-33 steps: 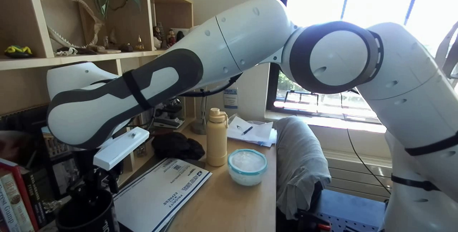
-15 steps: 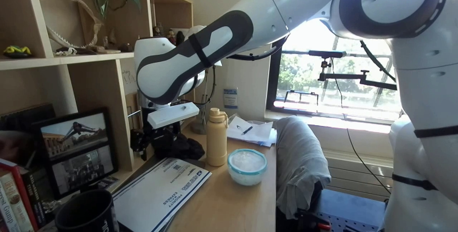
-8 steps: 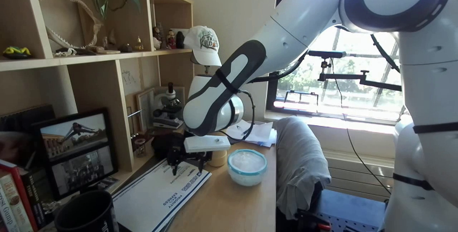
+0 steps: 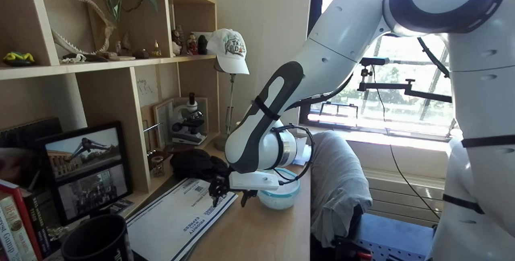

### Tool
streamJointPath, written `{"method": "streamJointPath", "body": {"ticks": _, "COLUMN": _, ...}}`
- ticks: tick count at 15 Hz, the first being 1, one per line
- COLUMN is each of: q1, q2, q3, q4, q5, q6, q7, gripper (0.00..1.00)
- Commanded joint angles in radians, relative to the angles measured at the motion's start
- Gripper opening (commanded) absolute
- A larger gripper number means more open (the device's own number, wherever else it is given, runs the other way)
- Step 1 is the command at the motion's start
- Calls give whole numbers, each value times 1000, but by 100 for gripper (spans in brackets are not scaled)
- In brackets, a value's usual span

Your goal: Move the black mug to the left side of the desk, move the white paper on the laptop to the front of the desk

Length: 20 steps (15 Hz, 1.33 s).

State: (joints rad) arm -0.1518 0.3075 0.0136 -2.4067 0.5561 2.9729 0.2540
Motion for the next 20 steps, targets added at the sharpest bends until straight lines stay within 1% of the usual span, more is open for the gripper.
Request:
{"method": "streamJointPath", "body": {"ticks": 1, "q1": 0, "q2": -2, "q3": 0, "q4": 0, "q5": 0, "q6": 0, "q7": 0, "gripper": 100}}
{"method": "streamJointPath", "body": {"ticks": 4, "q1": 0, "q2": -4, "q3": 0, "q4": 0, "q5": 0, "q6": 0, "q7": 0, "gripper": 100}}
{"method": "streamJointPath", "body": {"ticks": 8, "q1": -7, "q2": 19, "q3": 35, "q4": 32, "q5": 56, "q6": 40, "q7": 18, "gripper": 100}}
{"method": "streamJointPath", "body": {"ticks": 11, "q1": -19, "q2": 40, "q3": 77, "q4": 63, "q5": 149, "q6": 72, "q7": 27, "gripper": 100}}
{"method": "streamJointPath", "body": {"ticks": 13, "q1": -27, "q2": 72, "q3": 111, "q4": 81, "q5": 238, "q6": 126, "q7": 32, "gripper": 100}}
{"method": "streamJointPath", "body": {"ticks": 14, "q1": -39, "q2": 85, "q3": 133, "q4": 92, "q5": 284, "q6": 142, "q7": 29, "gripper": 100}}
{"method": "streamJointPath", "body": {"ticks": 17, "q1": -85, "q2": 125, "q3": 216, "q4": 110, "q5": 427, "q6": 237, "q7": 20, "gripper": 100}}
{"method": "streamJointPath", "body": {"ticks": 19, "q1": -140, "q2": 152, "q3": 299, "q4": 134, "q5": 516, "q6": 329, "q7": 19, "gripper": 100}}
{"method": "streamJointPath", "body": {"ticks": 20, "q1": -168, "q2": 166, "q3": 341, "q4": 148, "q5": 542, "q6": 378, "q7": 28, "gripper": 100}}
